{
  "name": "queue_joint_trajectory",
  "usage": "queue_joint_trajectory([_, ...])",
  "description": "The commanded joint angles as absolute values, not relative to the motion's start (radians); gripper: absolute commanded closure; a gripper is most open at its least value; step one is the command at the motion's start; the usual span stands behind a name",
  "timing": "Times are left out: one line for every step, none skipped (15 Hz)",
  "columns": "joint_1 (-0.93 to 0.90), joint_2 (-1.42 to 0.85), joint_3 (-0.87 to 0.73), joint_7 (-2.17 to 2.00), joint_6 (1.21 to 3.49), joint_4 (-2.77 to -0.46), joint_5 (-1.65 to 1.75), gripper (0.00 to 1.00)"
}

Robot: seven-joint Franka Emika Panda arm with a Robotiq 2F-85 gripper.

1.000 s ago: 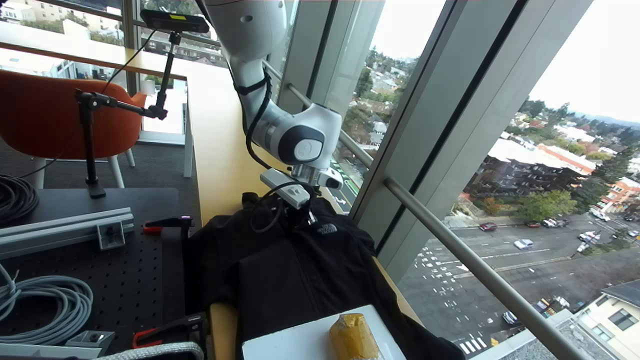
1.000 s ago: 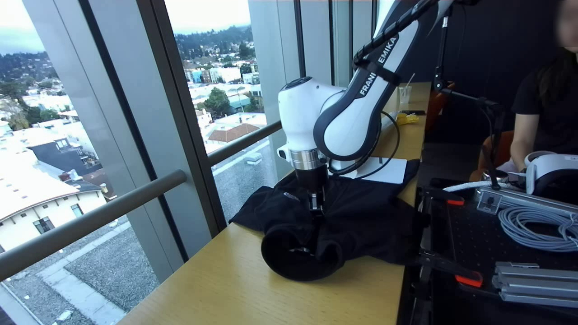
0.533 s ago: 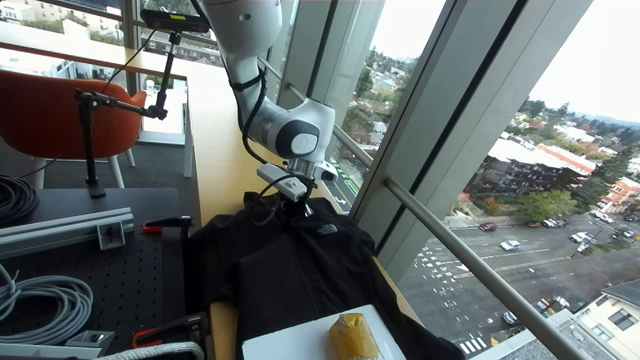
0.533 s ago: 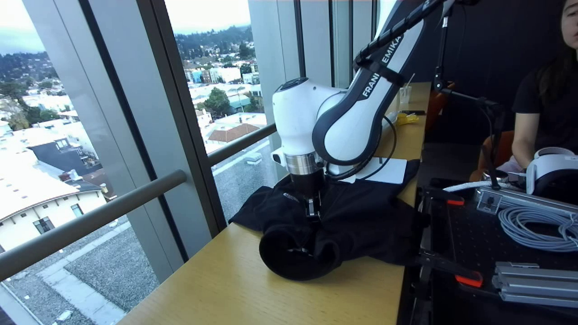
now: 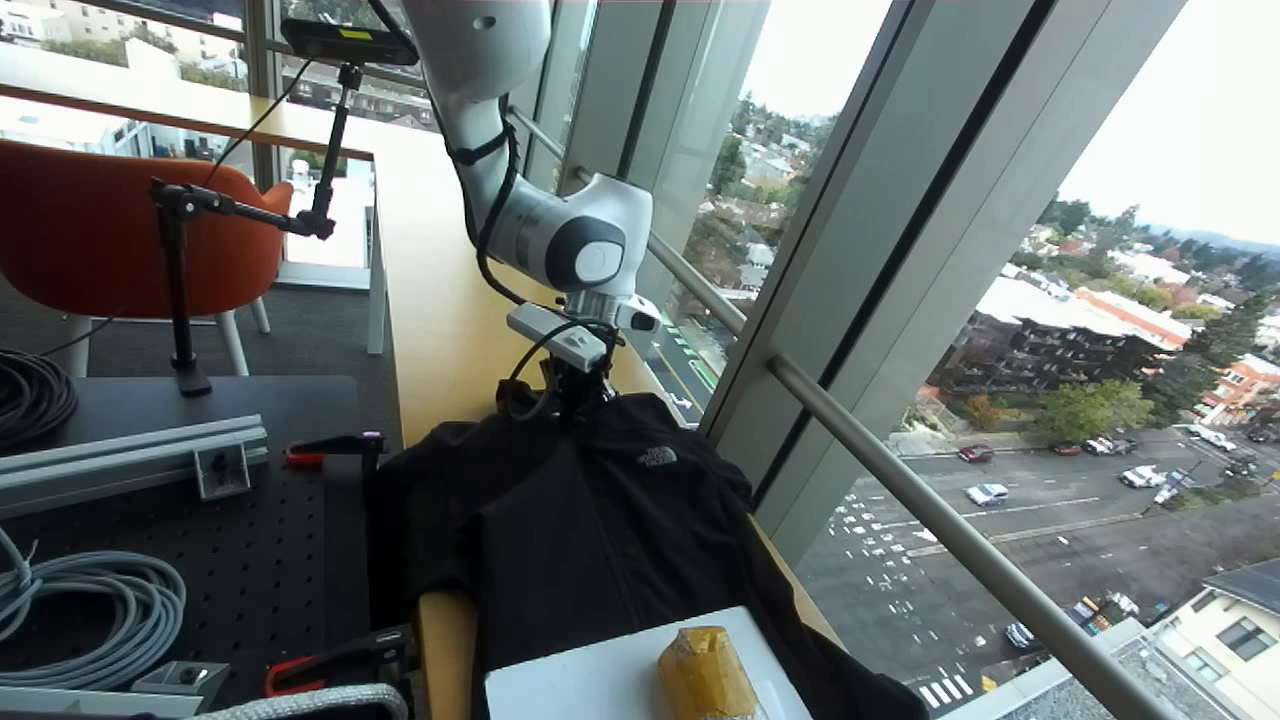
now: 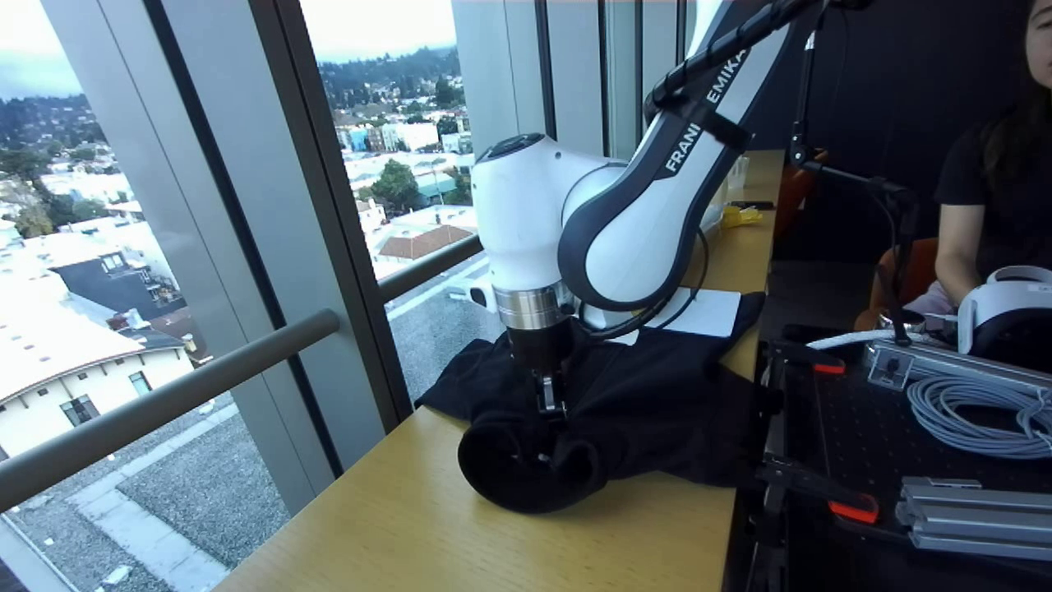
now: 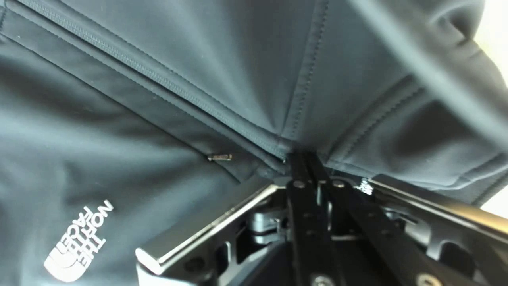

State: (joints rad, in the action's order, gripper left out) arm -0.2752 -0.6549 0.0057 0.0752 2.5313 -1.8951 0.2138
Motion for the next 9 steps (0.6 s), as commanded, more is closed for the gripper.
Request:
queue_joint_trajectory([-0.294, -0.645, 0.034, 0.041, 2.516, -1.882, 0.240, 0.99])
queue_joint_trajectory([-0.301, -0.642, 0.034, 0.039, 2.516, -1.885, 0.244, 0.99])
queue_joint_trajectory([-0.307, -0.640, 0.035, 0.038, 2.520, -1.890, 0.250, 0.99])
queue_joint_trajectory([-0.312, -0.637, 0.036, 0.036, 2.521, -1.893, 0.258, 0.99])
queue_joint_trajectory([-0.317, -0.634, 0.036, 0.034, 2.523, -1.897, 0.266, 0.99])
queue_joint_trajectory([-0.321, -0.632, 0.036, 0.033, 2.524, -1.899, 0.274, 0.99])
queue_joint_trajectory([-0.324, -0.629, 0.037, 0.032, 2.524, -1.902, 0.279, 0.99])
queue_joint_trajectory([-0.327, -0.627, 0.038, 0.032, 2.524, -1.905, 0.283, 0.99])
queue_joint_trajectory([-0.330, -0.624, 0.038, 0.032, 2.526, -1.908, 0.289, 0.99])
